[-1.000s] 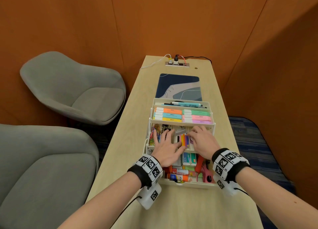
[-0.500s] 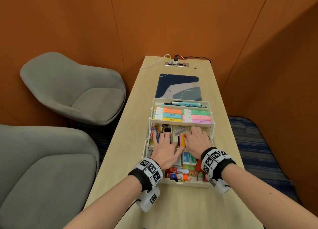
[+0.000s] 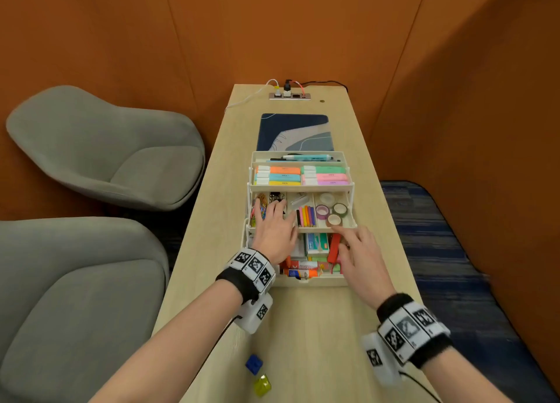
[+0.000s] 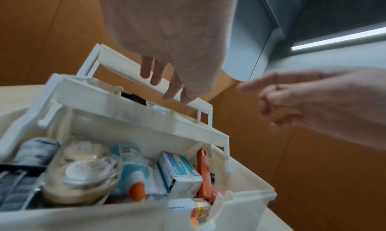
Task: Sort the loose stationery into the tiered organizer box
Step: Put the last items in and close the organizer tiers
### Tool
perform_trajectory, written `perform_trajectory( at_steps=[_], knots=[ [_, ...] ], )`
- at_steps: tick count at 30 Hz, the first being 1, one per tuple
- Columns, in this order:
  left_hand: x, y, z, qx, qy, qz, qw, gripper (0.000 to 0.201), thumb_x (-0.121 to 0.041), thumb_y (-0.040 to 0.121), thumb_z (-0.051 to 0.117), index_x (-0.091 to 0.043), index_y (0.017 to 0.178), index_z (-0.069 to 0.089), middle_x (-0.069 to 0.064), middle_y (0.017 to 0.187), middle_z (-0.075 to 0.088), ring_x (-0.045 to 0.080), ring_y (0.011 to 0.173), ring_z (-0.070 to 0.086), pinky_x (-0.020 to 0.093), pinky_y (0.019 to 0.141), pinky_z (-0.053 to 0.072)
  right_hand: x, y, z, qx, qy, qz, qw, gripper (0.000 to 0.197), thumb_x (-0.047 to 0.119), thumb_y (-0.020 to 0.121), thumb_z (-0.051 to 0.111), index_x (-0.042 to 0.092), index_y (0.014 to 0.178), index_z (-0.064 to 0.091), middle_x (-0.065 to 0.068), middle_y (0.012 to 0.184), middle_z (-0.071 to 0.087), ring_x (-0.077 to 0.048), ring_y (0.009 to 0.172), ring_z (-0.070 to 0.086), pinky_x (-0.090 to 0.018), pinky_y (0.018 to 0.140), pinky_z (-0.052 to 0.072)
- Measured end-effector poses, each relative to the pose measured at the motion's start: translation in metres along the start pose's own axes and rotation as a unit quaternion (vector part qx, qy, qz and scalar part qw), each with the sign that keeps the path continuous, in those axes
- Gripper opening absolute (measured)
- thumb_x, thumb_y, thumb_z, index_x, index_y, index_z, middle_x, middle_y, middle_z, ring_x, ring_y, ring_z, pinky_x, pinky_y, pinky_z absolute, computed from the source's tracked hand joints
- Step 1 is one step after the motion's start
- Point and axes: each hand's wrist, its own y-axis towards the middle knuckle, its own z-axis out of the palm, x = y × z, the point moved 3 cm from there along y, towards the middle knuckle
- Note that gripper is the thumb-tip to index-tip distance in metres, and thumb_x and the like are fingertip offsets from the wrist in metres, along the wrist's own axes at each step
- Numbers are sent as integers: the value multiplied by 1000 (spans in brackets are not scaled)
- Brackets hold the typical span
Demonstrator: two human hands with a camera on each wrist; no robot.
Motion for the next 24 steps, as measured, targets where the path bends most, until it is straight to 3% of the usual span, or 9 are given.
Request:
perform_trajectory(
  at_steps=[3, 5, 7, 10, 13, 17, 20, 22, 24],
  knots=[
    [-5, -30, -5, -66, -44, 29, 996, 39, -25, 92, 45, -20, 130, 50, 7, 137, 45, 24, 130, 37, 52, 114, 13, -19, -56, 6, -6, 39, 50, 998, 33, 11, 95, 47, 23, 126, 54, 16, 91, 42, -6, 90, 45, -26, 84, 45],
    [-7, -59, -4, -130, -83, 58, 986, 30, -20, 89, 48, -19, 118, 57, 3, 117, 55, 21, 110, 49, 44, 102, 32, -32, -91, 18, 24, 23, 49, 998, 31, 7, 94, 48, 21, 119, 59, 14, 90, 43, -8, 90, 46, -25, 83, 44],
    [-8, -91, 7, -130, -120, 80, 981, 24, -20, 89, 44, -18, 104, 61, -1, 99, 58, 18, 92, 52, 34, 85, 39, -44, -122, 31, 67, 7, 46, 997, 29, 4, 93, 48, 19, 113, 63, 8, 93, 48, -9, 96, 49, -25, 87, 44],
    [-8, -135, 34, -42, -159, 88, 983, 24, -19, 88, 42, -16, 94, 65, -1, 88, 67, 20, 84, 60, 31, 77, 44, -55, -156, 45, 156, -12, 65, 986, 27, 7, 94, 45, 20, 106, 66, 7, 94, 49, -11, 99, 53, -22, 85, 43],
    [0, -169, 58, 53, -176, 38, 982, 21, -12, 90, 47, -14, 101, 65, 1, 98, 68, 21, 94, 60, 31, 82, 44, -52, -176, 50, 214, -29, 70, 974, 26, 13, 96, 42, 21, 107, 65, 6, 95, 48, -10, 94, 54, -20, 81, 42],
    [21, -203, 74, 69, -197, -62, 976, 19, -14, 92, 48, -15, 101, 64, 2, 98, 60, 21, 93, 58, 33, 80, 46, -42, -190, 55, 245, -28, 49, 968, 25, 14, 96, 42, 19, 107, 65, 5, 95, 46, -13, 86, 56, -22, 76, 42],
    [29, -218, 78, 111, -200, -97, 969, 24, -27, 93, 51, -20, 114, 60, 1, 108, 52, 18, 100, 55, 33, 86, 47, -32, -194, 62, 272, -22, 35, 961, 26, 15, 97, 41, 20, 107, 64, 4, 98, 46, -13, 87, 57, -25, 79, 44],
    [25, -227, 83, 162, -204, -70, 963, 42, -43, 87, 59, -28, 125, 53, 0, 118, 43, 17, 109, 48, 35, 91, 46, -24, -192, 66, 278, -20, 23, 960, 26, 16, 97, 40, 20, 107, 64, 3, 100, 47, -15, 88, 58, -25, 80, 44],
    [15, -235, 88, 222, -174, -20, 959, 60, -55, 77, 66, -33, 130, 47, -1, 123, 36, 17, 109, 44, 36, 89, 47, -16, -185, 70, 284, -24, 5, 959, 27, 15, 96, 40, 18, 107, 64, 1, 102, 48, -17, 90, 59, -25, 81, 44]
  ],
)
